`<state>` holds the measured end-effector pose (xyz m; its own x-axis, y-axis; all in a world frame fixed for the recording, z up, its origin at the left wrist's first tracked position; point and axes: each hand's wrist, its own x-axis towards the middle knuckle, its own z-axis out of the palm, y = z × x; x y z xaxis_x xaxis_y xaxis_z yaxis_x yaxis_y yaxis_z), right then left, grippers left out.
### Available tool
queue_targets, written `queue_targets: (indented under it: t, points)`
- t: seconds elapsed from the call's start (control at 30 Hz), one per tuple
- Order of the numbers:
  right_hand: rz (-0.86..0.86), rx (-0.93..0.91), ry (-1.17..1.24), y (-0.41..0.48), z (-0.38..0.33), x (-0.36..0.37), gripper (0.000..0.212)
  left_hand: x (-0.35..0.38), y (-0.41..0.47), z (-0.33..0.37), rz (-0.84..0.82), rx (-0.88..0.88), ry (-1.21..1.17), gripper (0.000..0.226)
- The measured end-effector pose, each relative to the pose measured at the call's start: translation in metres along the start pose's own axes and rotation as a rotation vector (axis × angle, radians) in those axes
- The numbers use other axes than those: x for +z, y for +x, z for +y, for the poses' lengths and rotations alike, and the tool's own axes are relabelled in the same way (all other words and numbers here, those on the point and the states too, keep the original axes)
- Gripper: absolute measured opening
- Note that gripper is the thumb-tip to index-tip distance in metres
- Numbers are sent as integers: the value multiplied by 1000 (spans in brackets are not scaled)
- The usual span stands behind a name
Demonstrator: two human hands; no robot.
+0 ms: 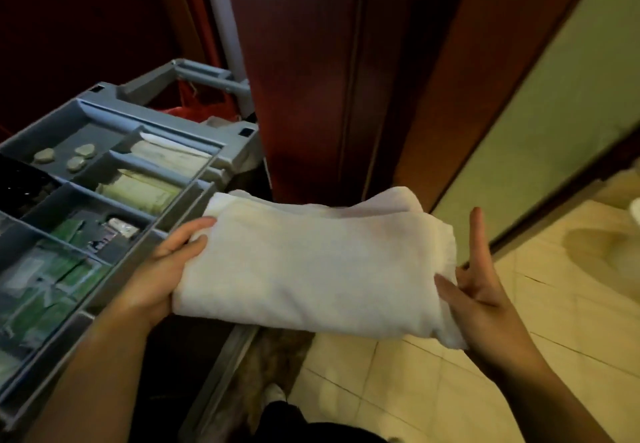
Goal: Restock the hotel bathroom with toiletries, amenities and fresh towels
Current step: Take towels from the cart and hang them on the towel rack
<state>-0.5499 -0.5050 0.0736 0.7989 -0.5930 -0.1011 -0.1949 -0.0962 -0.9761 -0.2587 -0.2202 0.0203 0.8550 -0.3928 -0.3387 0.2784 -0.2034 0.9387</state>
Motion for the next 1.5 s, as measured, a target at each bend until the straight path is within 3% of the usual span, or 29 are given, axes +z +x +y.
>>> queue_targets:
  t: [0.13,0.23,0.3,0.4,0.53,0.97,1.2,1.5]
  points:
    - [63,7,-64,-36,29,-70,68,68,-33,-6,-109,-23,-15,24]
    - [33,84,27,-64,45,-125,53,117,-56,-11,-217,-40,-4,70]
    - [24,188,154,-83,53,-159,35,156,-70,-15,-269,-52,-1,51]
    - [145,247,119,-110,71,-203,41,220,-84,-22,-331,-70,-7,28]
    - [364,255,-8,-144,98,-252,38,306,-100,-24,-416,-50,-23,31]
    - [931,269,176,-186,155,-390,32,552,-95,-15,-633,91,117,32]
    - [1101,271,160,-153,161,-472,31,690,-65,6,-797,172,255,26]
    - [1255,291,163,-81,163,-590,30,861,-9,44,-840,251,320,19]
